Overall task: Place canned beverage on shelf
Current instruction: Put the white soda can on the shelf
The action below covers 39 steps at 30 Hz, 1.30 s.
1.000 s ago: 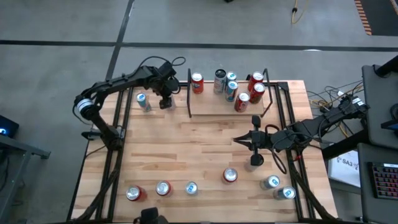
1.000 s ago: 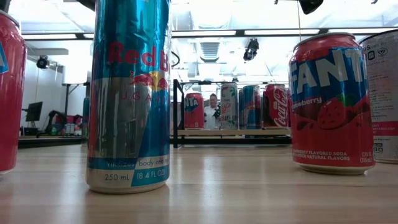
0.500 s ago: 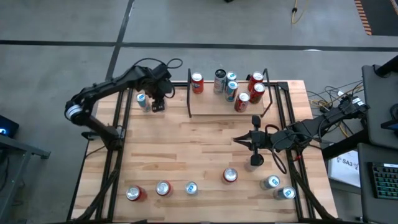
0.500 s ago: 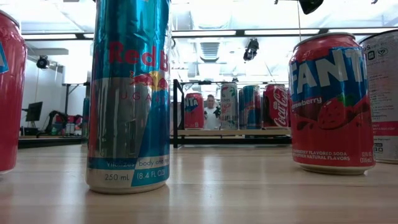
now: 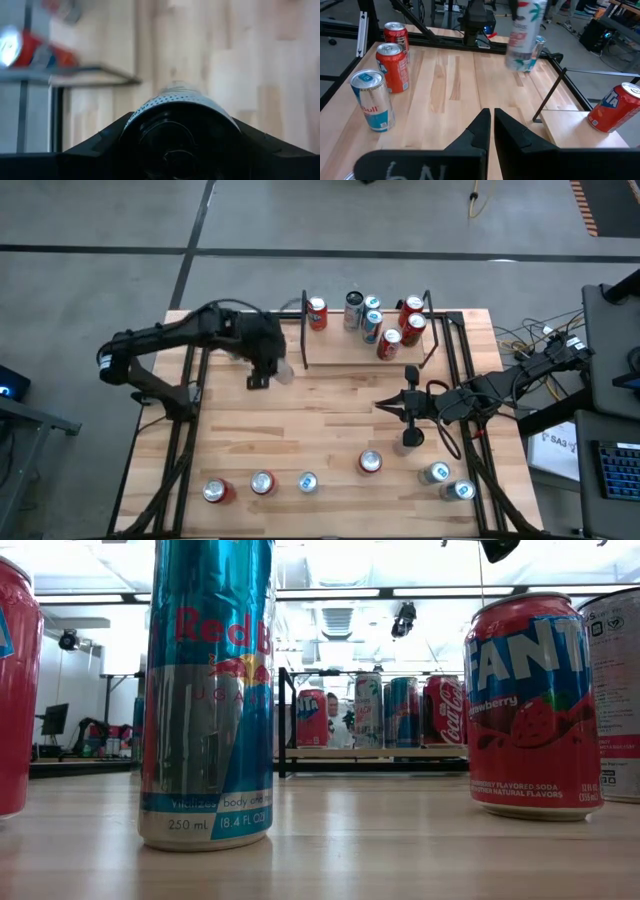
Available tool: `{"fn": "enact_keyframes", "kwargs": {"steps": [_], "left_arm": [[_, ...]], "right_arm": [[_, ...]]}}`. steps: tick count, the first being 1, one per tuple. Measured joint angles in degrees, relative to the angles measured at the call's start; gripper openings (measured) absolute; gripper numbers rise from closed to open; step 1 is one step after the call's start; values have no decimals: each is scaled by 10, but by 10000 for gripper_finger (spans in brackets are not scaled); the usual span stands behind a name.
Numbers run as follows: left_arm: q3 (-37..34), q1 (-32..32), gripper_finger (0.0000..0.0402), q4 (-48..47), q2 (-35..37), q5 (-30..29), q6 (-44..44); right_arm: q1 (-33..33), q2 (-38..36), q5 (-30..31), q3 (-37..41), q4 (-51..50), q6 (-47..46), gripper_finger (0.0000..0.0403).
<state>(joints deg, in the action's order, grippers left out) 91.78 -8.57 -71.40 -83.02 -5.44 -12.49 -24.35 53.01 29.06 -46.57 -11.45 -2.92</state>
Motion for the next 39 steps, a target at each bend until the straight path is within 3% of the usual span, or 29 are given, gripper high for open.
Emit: {"fn": "enact_keyframes", "kwargs": {"steps": [5,11,27,32,39], "left_arm": [[63,48,239,2,-45,4,-4],[147,54,239,7,-121,20,-33],[426,-8,239,-51,-369,20,-203],[410,-37,239,-36,-396,15,-264],[409,-71,239,2,-426,15,-273]], "right_arm": [[0,0,0,0,0,0,12],[0,0,0,0,-2,0,12],[0,0,-5,0,-6,0,12],[0,0,-5,0,-9,0,12],[1,-1,-5,0,-15,0,12]]}}
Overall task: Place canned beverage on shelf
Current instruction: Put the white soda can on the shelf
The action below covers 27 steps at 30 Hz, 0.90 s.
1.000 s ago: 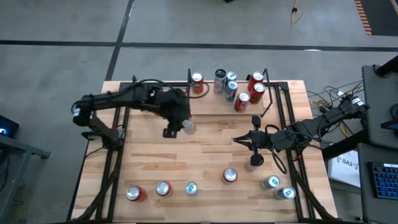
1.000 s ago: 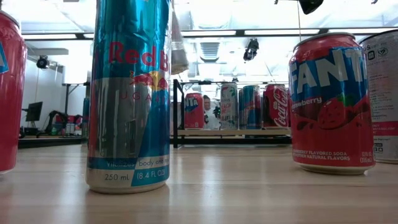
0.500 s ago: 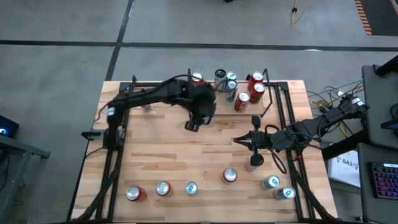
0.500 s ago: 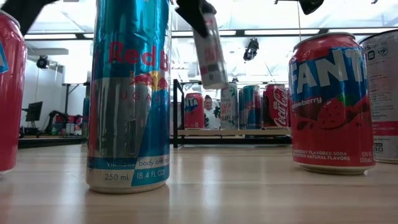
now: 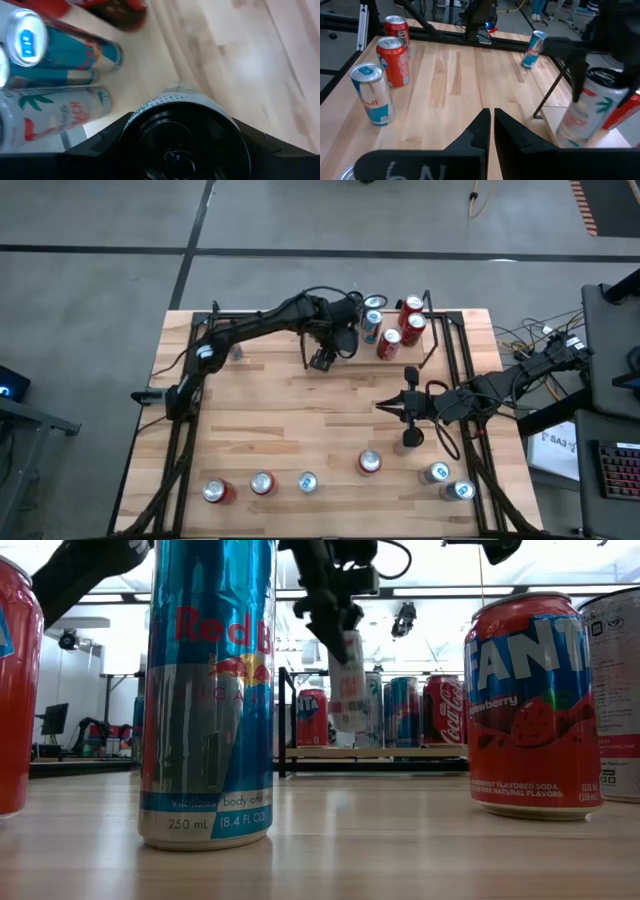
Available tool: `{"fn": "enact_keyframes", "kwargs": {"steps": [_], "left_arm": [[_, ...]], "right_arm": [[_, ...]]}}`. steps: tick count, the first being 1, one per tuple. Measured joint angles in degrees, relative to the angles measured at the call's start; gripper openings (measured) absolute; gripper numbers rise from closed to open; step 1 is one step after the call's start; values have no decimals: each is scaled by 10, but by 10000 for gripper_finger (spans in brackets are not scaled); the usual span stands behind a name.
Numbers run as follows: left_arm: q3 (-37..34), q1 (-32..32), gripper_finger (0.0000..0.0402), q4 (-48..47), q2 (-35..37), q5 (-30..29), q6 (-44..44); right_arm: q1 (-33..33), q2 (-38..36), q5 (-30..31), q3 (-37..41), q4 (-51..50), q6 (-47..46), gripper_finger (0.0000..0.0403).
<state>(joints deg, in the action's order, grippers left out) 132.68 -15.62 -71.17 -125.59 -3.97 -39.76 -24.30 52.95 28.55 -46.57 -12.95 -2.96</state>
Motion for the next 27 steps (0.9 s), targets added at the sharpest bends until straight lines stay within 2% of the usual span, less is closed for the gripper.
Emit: {"fn": "enact_keyframes", "kwargs": {"steps": [27], "left_arm": [[-10,-38,239,41,-31,0,4]], "right_arm": [[3,0,1,0,-1,0,12]]}}
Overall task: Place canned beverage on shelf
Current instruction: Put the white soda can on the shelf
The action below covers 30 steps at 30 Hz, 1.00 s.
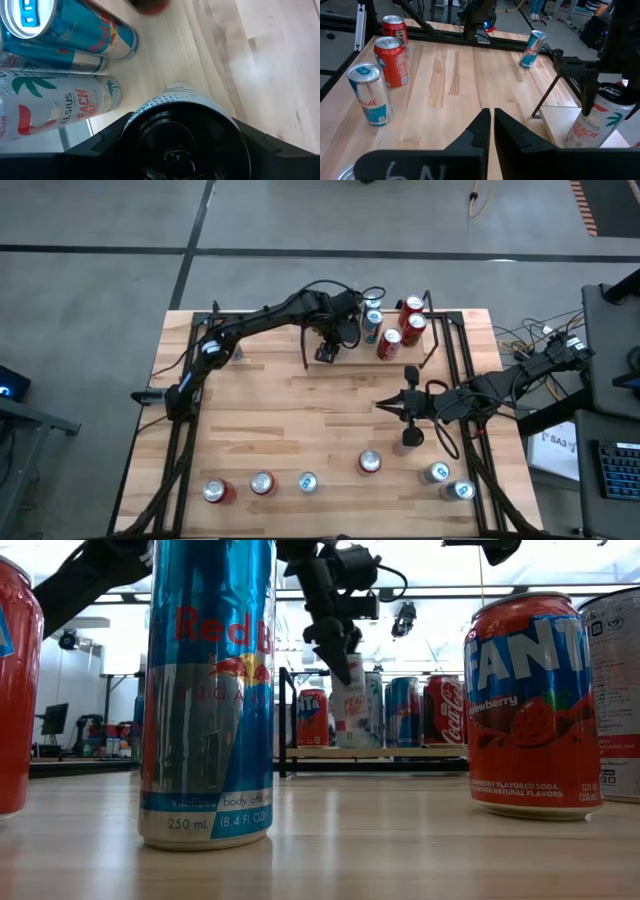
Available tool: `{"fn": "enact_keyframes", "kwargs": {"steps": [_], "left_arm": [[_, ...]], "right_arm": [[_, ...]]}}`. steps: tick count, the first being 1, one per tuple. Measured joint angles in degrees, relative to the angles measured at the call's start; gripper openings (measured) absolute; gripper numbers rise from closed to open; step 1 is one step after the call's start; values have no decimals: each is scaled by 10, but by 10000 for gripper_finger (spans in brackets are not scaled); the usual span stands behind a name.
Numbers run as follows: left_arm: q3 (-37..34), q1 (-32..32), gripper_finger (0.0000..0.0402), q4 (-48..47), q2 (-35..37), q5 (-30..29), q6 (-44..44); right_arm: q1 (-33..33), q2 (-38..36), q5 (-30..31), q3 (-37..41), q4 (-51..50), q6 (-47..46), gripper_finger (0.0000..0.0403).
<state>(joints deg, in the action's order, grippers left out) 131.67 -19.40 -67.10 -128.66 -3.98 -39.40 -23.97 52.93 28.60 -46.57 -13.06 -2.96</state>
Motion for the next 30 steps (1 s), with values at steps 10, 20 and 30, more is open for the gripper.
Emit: {"fn": "enact_keyframes", "kwargs": {"steps": [10,20,30], "left_arm": [[0,-1,350,7,-1,0,9],[31,-1,351,-4,8,-12,6],[29,-5,320,-113,51,-7,76]], "right_arm": [[0,0,0,0,0,0,12],[0,0,0,0,0,0,12],[14,1,47,0,1,-49,12]]}}
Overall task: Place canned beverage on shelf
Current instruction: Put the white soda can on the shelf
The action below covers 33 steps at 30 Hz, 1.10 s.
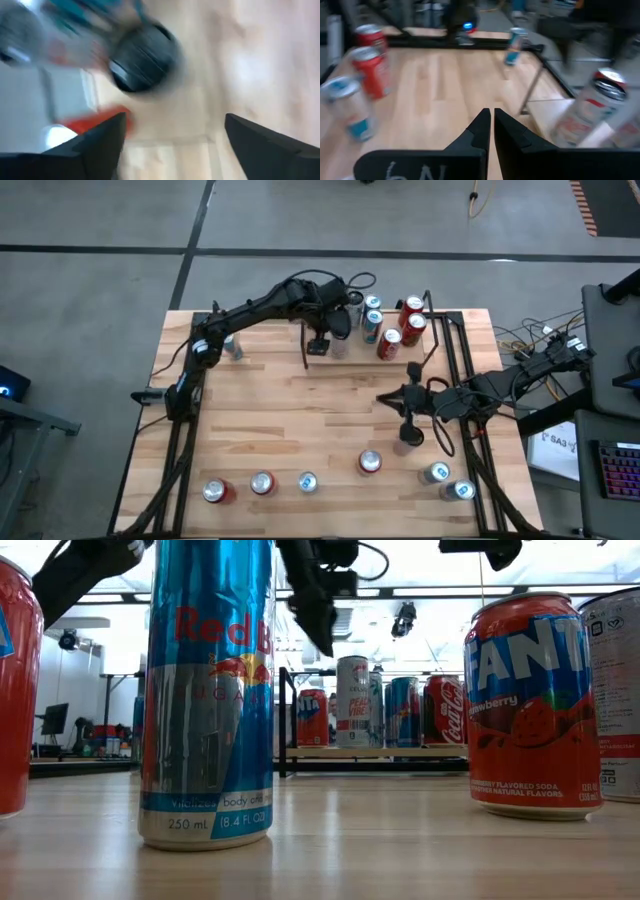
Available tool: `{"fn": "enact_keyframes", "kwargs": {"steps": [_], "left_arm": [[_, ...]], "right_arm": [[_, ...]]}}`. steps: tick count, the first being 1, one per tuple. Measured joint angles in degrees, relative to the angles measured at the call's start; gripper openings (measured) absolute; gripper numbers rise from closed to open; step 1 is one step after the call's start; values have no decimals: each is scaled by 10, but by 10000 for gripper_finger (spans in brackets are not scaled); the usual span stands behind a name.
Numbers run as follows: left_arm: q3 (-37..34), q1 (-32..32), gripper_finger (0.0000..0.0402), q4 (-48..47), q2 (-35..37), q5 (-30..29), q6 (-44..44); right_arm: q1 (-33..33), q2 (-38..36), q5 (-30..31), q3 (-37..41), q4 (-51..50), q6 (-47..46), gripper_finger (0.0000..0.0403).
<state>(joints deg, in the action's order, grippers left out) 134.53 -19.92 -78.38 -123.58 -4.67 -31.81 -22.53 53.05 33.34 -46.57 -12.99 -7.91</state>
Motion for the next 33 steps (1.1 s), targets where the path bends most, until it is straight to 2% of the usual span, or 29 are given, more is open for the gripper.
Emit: {"fn": "enact_keyframes", "kwargs": {"steps": [3,7,11,15,20,25,28,33], "left_arm": [[-14,0,268,-48,20,32,19],[-83,-2,174,-21,92,99,33],[-227,0,80,100,200,102,73],[-429,13,12,325,319,102,125],[-657,31,10,618,414,98,164],[-790,37,1,882,442,98,210],[-818,37,1,954,437,97,217],[-817,37,0,963,414,97,218]], "right_arm": [[8,9,3,1,-1,-30,12],[19,35,1,2,-2,-64,12],[54,52,1,2,13,-83,12],[128,58,-41,0,29,-68,12],[241,71,-146,-29,29,-31,12],[347,105,-226,-82,31,-6,12],[399,140,-264,-125,24,16,12],[463,220,-304,-224,-35,50,12]]}}
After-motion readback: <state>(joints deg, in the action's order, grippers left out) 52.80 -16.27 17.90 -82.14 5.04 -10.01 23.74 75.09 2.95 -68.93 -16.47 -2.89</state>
